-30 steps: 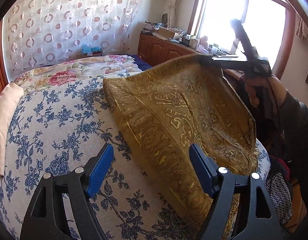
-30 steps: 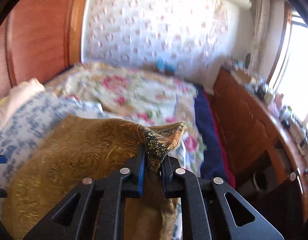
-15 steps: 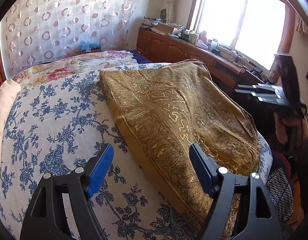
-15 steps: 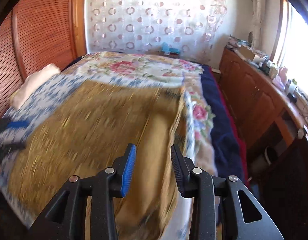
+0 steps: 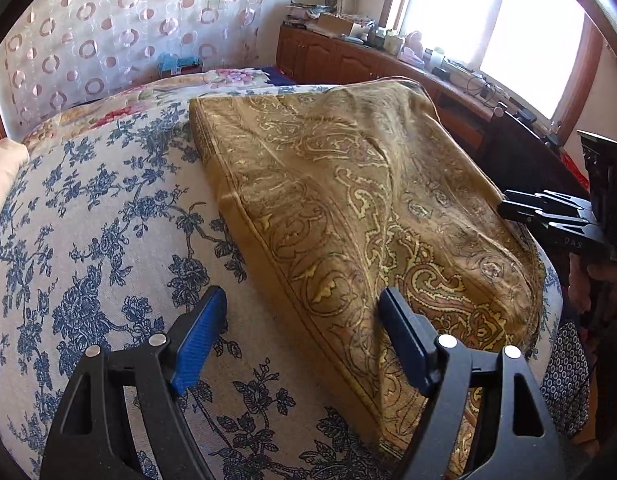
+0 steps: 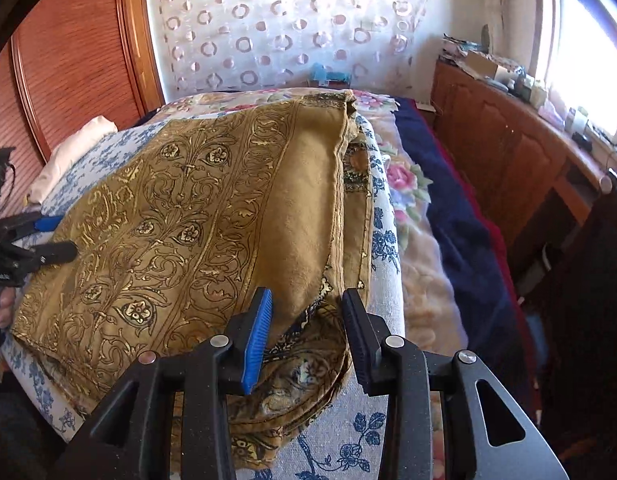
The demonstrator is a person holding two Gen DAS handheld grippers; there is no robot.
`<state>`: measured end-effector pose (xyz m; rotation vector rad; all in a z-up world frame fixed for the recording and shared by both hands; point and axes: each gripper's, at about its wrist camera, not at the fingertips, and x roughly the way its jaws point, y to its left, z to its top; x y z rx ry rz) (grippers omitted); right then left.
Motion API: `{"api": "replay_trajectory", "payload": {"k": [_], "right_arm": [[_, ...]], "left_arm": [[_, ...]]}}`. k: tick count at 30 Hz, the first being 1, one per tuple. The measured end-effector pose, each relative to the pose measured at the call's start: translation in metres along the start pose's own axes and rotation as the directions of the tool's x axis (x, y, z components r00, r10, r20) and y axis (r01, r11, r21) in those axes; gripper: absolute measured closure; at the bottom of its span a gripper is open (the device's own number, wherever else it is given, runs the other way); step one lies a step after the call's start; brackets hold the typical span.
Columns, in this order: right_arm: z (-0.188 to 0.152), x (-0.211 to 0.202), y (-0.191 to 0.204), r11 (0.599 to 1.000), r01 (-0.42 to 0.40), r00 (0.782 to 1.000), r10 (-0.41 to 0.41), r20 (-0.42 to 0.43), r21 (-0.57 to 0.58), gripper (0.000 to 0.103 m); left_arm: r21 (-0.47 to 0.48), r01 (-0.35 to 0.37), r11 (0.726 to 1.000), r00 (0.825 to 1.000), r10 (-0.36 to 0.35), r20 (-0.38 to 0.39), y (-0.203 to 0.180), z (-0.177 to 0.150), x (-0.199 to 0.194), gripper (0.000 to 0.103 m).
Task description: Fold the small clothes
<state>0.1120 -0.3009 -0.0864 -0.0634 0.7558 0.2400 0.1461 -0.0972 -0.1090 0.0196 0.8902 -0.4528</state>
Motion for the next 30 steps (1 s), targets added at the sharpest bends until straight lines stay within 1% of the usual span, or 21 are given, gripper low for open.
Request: {"api": "replay_trajectory", "payload": {"k": [1, 3, 5, 6, 13, 15, 16, 18, 20, 22, 24, 27, 30], "right_arm": [[0.0, 0.0, 0.0, 1.0, -0.005, 1.0, 0.004, -0.008, -0.002, 0.065], [-0.003, 0.005, 0.002, 1.0, 0.004, 1.0, -0.004, -0.02, -0.016, 0.065], [-0.006, 0.008, 0.003, 1.0, 0.01, 1.0, -0.01, -0.018, -0.019, 0.065], [-0.005, 0.008, 0.003, 1.0, 0.008, 1.0, -0.008, -0.019, -0.016, 0.065], [-0.006, 0.011, 0.006, 1.0, 0.006, 1.0, -0.007, -0.014, -0.021, 0.065], [-0.008, 0.009, 0.009, 0.999, 0.005, 1.0, -0.006, -0.005, -0.035, 0.079], [-0.009, 0.006, 0.011, 0.999, 0.014, 1.0, -0.013, 0.003, -0.051, 0.09], [-0.01, 0.001, 0.013, 0.997, 0.032, 0.999, -0.031, 0.023, -0.07, 0.093], [-0.011, -0.01, 0.014, 0.997, 0.023, 0.998, -0.019, 0.054, -0.072, 0.096], [-0.012, -0.021, 0.015, 0.997, 0.027, 0.997, -0.022, 0.077, -0.066, 0.096], [-0.011, -0.033, 0.016, 0.997, 0.023, 0.995, -0.016, 0.099, -0.067, 0.097], [-0.009, -0.051, 0.016, 0.997, 0.017, 0.993, -0.008, 0.117, -0.081, 0.097], [-0.014, -0.062, 0.015, 0.994, 0.048, 0.993, -0.036, 0.114, -0.1, 0.097]], "left_arm": [[0.012, -0.009, 1.0, 1.0, 0.009, -0.005, -0.002, 0.0, 0.001, 0.02], [0.056, -0.051, 0.997, 0.998, 0.052, -0.018, -0.011, -0.001, 0.005, 0.02], [0.103, -0.078, 0.992, 0.996, 0.082, -0.033, -0.018, -0.001, 0.009, 0.015], [0.116, -0.081, 0.99, 0.996, 0.085, -0.037, -0.02, -0.001, 0.01, 0.012], [0.112, -0.075, 0.991, 0.996, 0.08, -0.038, -0.017, -0.001, 0.009, 0.012], [0.114, -0.072, 0.991, 0.996, 0.077, -0.041, -0.017, -0.001, 0.01, 0.011], [0.115, -0.074, 0.991, 0.996, 0.079, -0.04, -0.017, -0.001, 0.01, 0.01], [0.115, -0.074, 0.991, 0.996, 0.079, -0.04, -0.017, -0.001, 0.01, 0.01], [0.107, -0.068, 0.992, 0.997, 0.073, -0.037, -0.017, 0.0, 0.009, 0.011], [0.071, -0.029, 0.997, 0.999, 0.031, -0.015, -0.011, 0.001, 0.002, 0.016], [0.031, 0.0, 1.0, 0.999, -0.001, 0.04, -0.004, 0.005, -0.015, 0.017], [0.025, -0.014, 1.0, 0.994, 0.012, 0.106, 0.001, 0.012, -0.041, 0.017], [0.028, -0.005, 1.0, 0.992, 0.002, 0.128, 0.003, 0.013, -0.057, 0.017]]}}
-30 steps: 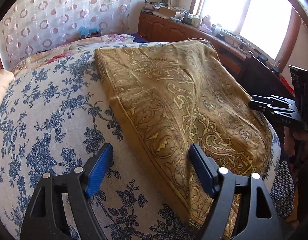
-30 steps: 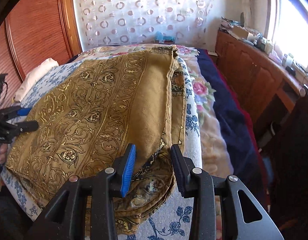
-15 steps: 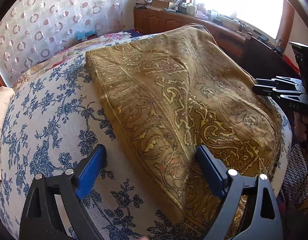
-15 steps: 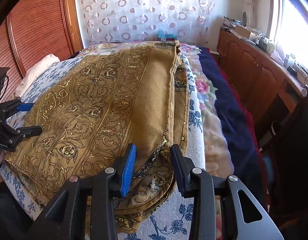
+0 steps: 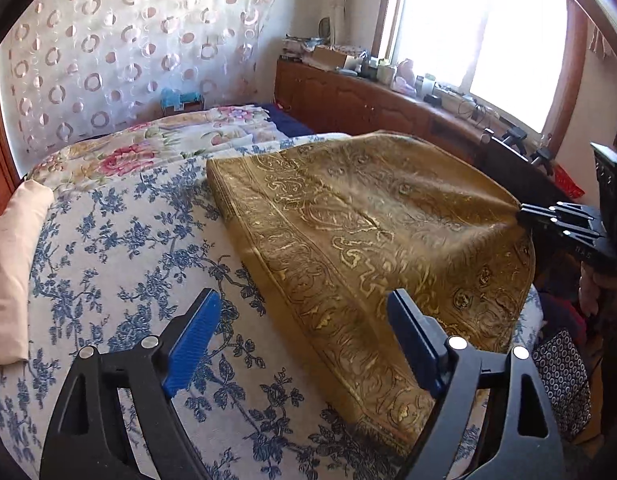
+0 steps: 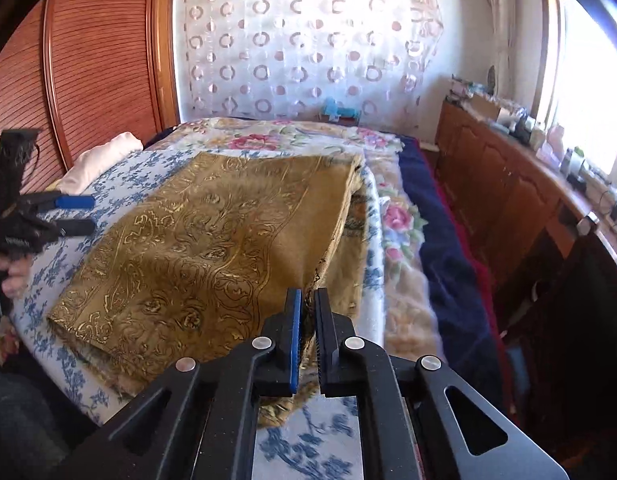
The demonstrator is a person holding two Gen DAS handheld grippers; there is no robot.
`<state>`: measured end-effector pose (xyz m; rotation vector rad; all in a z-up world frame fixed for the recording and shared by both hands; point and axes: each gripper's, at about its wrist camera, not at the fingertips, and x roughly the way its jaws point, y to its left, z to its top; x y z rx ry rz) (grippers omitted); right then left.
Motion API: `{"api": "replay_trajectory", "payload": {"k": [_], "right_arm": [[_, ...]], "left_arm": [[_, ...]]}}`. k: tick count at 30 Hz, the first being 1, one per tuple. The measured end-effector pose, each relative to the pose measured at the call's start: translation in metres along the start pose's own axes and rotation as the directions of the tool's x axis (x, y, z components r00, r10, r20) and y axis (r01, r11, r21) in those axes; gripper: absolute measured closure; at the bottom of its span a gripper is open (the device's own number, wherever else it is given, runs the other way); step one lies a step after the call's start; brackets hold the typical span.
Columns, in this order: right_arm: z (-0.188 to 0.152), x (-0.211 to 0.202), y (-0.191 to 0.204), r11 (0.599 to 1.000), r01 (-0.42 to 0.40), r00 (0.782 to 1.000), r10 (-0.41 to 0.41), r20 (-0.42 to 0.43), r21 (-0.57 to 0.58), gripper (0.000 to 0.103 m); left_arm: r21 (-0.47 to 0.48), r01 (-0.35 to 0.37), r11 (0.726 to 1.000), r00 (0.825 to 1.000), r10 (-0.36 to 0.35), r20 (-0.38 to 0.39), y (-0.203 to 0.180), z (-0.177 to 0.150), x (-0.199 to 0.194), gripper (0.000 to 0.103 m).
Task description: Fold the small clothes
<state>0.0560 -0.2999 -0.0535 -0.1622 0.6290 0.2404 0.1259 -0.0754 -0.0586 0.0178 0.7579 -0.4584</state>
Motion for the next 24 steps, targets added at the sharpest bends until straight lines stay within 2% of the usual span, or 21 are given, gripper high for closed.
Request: {"api": "replay_trajectory", "payload": {"k": [4, 5, 7, 9, 12, 14, 15, 16, 20, 24], "right_arm": [[-0.02, 0.014, -0.004, 1.0, 0.002, 0.995, -0.001, -0.097, 0.002, 0.097], [-0.022, 0.018, -0.004, 1.0, 0.01, 0.994, -0.01, -0.107, 0.005, 0.097], [-0.028, 0.023, -0.005, 0.999, 0.005, 0.994, -0.001, -0.111, 0.032, 0.097], [-0.029, 0.022, -0.006, 0.998, -0.003, 0.996, 0.008, -0.088, 0.064, 0.095], [-0.028, 0.017, -0.004, 0.997, 0.003, 0.998, 0.002, -0.062, 0.077, 0.08], [-0.027, 0.016, -0.004, 0.997, 0.018, 0.999, -0.015, -0.043, 0.073, 0.061], [-0.026, 0.015, -0.002, 0.997, 0.027, 0.999, -0.025, -0.032, 0.071, 0.057], [-0.026, 0.012, 0.002, 0.997, 0.038, 0.999, -0.037, -0.017, 0.068, 0.054], [-0.025, 0.001, 0.016, 0.996, 0.025, 0.999, -0.029, 0.041, 0.084, 0.053], [-0.026, -0.003, 0.032, 0.997, -0.032, 0.997, 0.027, 0.077, 0.07, 0.045]], "left_arm": [[-0.006, 0.033, 0.999, 0.999, -0.034, -0.029, -0.003, -0.012, 0.002, 0.017], [-0.002, 0.037, 0.999, 0.999, -0.037, -0.04, -0.004, -0.015, 0.005, 0.017], [0.003, 0.038, 0.999, 0.997, -0.038, -0.069, -0.007, -0.021, 0.014, 0.024], [-0.004, 0.039, 0.999, 0.995, -0.039, -0.093, -0.008, -0.027, 0.019, 0.029], [-0.023, 0.065, 0.998, 0.992, -0.068, -0.107, -0.008, -0.032, 0.021, 0.034], [-0.022, 0.07, 0.997, 0.991, -0.072, -0.108, -0.009, -0.035, 0.021, 0.035], [-0.02, 0.071, 0.997, 0.991, -0.072, -0.111, -0.011, -0.036, 0.02, 0.035], [-0.019, 0.071, 0.997, 0.991, -0.073, -0.114, -0.011, -0.037, 0.021, 0.035], [-0.013, 0.066, 0.998, 0.99, -0.067, -0.123, -0.012, -0.039, 0.021, 0.035], [-0.015, 0.07, 0.997, 0.99, -0.071, -0.123, -0.011, -0.04, 0.021, 0.038]]}}
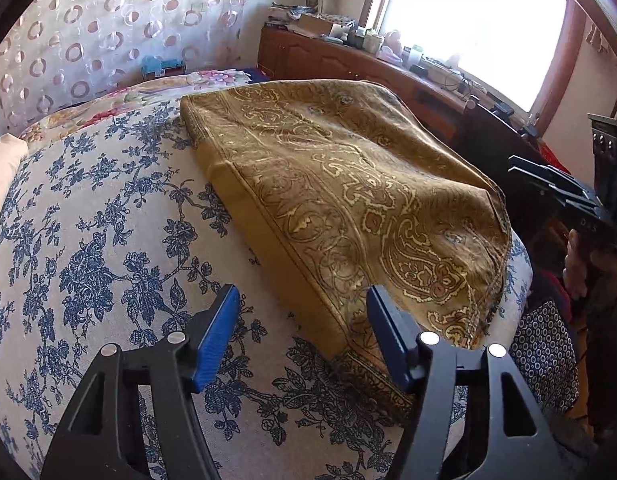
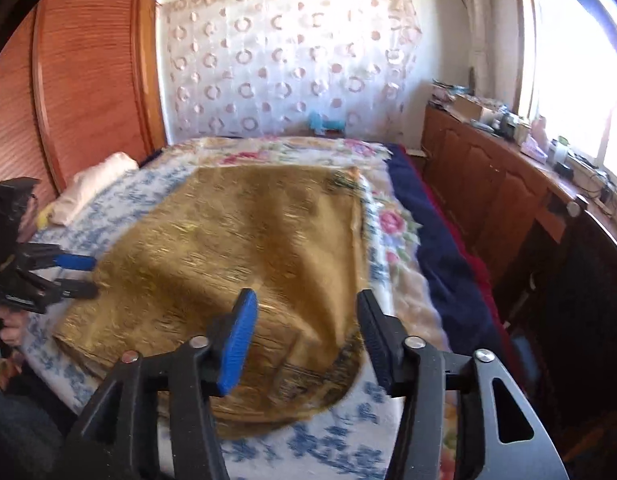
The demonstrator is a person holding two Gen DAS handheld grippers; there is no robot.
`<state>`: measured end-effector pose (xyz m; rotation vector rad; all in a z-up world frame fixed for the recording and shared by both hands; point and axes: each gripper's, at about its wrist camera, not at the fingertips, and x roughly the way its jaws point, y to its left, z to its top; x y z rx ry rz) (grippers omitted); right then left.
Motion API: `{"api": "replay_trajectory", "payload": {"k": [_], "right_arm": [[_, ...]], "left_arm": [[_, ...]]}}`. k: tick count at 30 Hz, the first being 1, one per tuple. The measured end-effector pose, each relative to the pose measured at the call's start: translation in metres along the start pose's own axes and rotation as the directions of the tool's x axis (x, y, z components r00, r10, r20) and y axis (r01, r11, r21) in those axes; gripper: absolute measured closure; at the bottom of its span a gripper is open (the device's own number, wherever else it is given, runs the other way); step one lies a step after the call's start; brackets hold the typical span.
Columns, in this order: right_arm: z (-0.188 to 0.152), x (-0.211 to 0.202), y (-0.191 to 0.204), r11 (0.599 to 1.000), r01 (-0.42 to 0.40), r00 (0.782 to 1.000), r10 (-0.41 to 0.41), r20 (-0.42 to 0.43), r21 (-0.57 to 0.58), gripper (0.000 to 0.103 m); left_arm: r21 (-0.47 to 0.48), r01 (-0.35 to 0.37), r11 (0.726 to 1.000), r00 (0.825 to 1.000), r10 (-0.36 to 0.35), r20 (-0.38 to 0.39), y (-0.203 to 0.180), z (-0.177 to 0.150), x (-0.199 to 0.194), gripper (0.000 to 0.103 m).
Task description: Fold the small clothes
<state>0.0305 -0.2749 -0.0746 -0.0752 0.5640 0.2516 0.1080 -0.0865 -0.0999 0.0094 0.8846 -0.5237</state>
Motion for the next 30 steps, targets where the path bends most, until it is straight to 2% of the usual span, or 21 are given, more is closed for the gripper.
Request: {"api": "replay_trajectory", "payload": {"k": [6, 10, 13, 17, 26, 29, 30], "right_arm": [[-0.017, 0.023, 0.013, 0.999, -0.032, 0.996, 0.029, -0.079, -0.033, 0.044], [-0.026, 0.036, 0.007, 0.999, -0.029, 0.992, 0.026, -0.122, -0.024, 0.044], [-0.028, 0.043, 0.004, 0.999, -0.03, 0.988, 0.027, -0.149, -0.02, 0.044], [-0.029, 0.04, 0.002, 0.999, -0.033, 0.989, 0.029, -0.146, -0.022, 0.044], [-0.033, 0.028, 0.005, 0.999, -0.04, 0.99, 0.038, -0.137, -0.007, 0.044], [-0.031, 0.023, 0.01, 0.998, -0.059, 0.991, 0.057, -0.123, -0.01, 0.043], [-0.031, 0.022, 0.012, 0.998, -0.067, 0.991, 0.065, -0.118, -0.012, 0.043]], "left_arm": [[0.034, 0.011, 0.999, 1.0, -0.011, 0.008, 0.001, 0.008, -0.008, 0.047], [0.064, 0.0, 0.998, 1.0, 0.0, 0.003, 0.005, 0.012, -0.019, 0.049], [0.067, 0.021, 0.998, 0.999, -0.02, -0.028, 0.006, 0.009, -0.022, 0.049], [0.074, 0.04, 0.996, 0.997, -0.036, -0.062, -0.001, -0.003, -0.018, 0.049], [0.063, 0.133, 0.989, 0.984, -0.124, -0.124, -0.015, -0.015, -0.006, 0.049], [0.065, 0.194, 0.979, 0.972, -0.183, -0.144, -0.019, -0.017, -0.003, 0.067], [0.047, 0.226, 0.973, 0.964, -0.216, -0.152, -0.019, -0.017, -0.002, 0.076]]}}
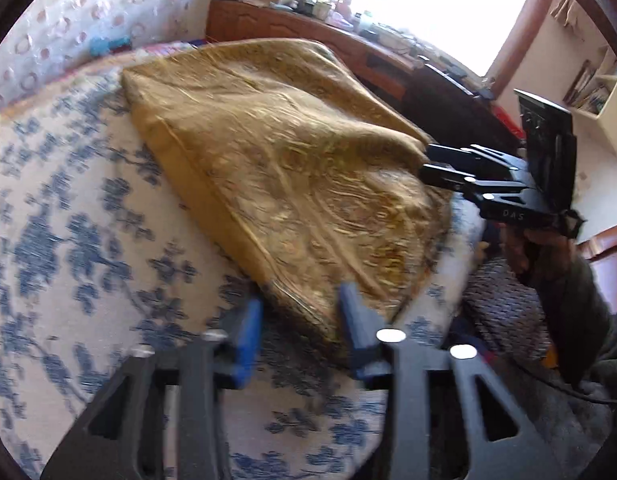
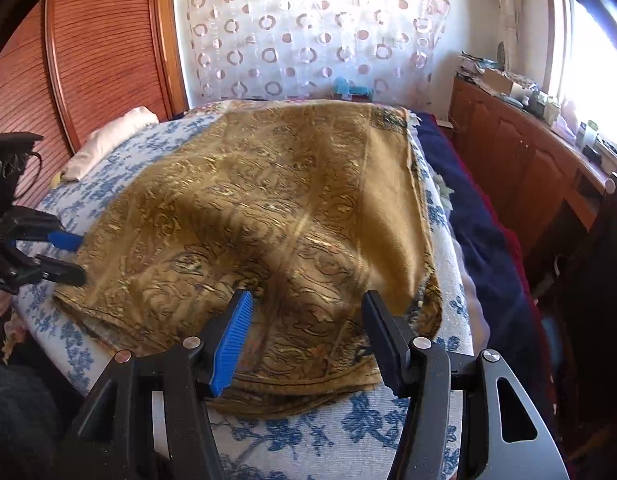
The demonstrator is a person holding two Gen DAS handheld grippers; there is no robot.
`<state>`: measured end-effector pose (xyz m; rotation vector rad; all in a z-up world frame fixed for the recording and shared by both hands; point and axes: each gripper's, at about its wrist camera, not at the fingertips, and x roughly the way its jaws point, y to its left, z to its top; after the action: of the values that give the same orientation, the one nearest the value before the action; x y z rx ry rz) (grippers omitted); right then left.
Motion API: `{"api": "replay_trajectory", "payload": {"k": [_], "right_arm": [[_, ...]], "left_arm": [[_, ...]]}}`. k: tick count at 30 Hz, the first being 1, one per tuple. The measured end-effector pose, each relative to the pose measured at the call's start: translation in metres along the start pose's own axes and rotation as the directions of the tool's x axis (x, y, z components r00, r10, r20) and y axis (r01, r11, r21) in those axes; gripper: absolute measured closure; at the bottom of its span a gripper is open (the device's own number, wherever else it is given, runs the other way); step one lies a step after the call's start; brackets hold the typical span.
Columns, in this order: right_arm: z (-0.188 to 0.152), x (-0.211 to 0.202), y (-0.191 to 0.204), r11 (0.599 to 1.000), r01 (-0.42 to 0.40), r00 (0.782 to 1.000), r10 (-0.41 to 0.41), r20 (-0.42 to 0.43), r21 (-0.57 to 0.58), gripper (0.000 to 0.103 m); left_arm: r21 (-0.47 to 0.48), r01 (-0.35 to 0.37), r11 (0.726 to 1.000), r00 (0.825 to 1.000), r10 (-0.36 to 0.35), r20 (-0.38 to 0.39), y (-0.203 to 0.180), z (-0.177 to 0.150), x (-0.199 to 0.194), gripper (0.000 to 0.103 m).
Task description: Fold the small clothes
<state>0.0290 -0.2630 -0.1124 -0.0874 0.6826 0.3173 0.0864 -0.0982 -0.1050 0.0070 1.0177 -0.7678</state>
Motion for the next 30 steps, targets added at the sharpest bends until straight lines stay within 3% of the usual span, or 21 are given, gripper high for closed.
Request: {"api": "replay_trajectory", "payload": {"k": [1, 4, 12, 17, 26, 30], "right_arm": [[0.0, -0.001, 0.002, 1.0, -0.008, 1.0, 0.008, 0.004, -0.003, 0.041], [0.0, -0.008, 0.007, 0.998, -0.062, 0.998, 0.062, 0.017, -0.012, 0.041], [0.001, -0.032, 0.027, 0.988, -0.139, 0.989, 0.143, 0.049, -0.063, 0.039], [-0.006, -0.035, 0.036, 0.982, -0.148, 0.987, 0.153, 0.039, -0.12, 0.034], [-0.017, -0.033, 0.033, 0.981, -0.147, 0.988, 0.151, 0.025, -0.126, 0.032], [-0.017, -0.013, 0.029, 0.985, -0.118, 0.993, 0.116, -0.019, -0.129, 0.032]], "left_arm": [[-0.01, 0.015, 1.0, 1.0, -0.015, 0.009, 0.0, 0.001, -0.001, 0.085], [-0.02, 0.033, 0.999, 0.998, -0.032, 0.053, 0.0, 0.008, -0.009, 0.093], [0.017, 0.006, 1.0, 0.979, -0.009, 0.205, -0.022, 0.052, -0.042, 0.094], [0.029, -0.01, 1.0, 0.974, 0.003, 0.228, -0.026, 0.078, -0.038, 0.094], [0.021, -0.035, 0.999, 0.97, 0.029, 0.24, -0.018, 0.085, -0.035, 0.094], [0.012, -0.035, 0.999, 0.967, 0.031, 0.252, -0.018, 0.087, -0.039, 0.094]]}}
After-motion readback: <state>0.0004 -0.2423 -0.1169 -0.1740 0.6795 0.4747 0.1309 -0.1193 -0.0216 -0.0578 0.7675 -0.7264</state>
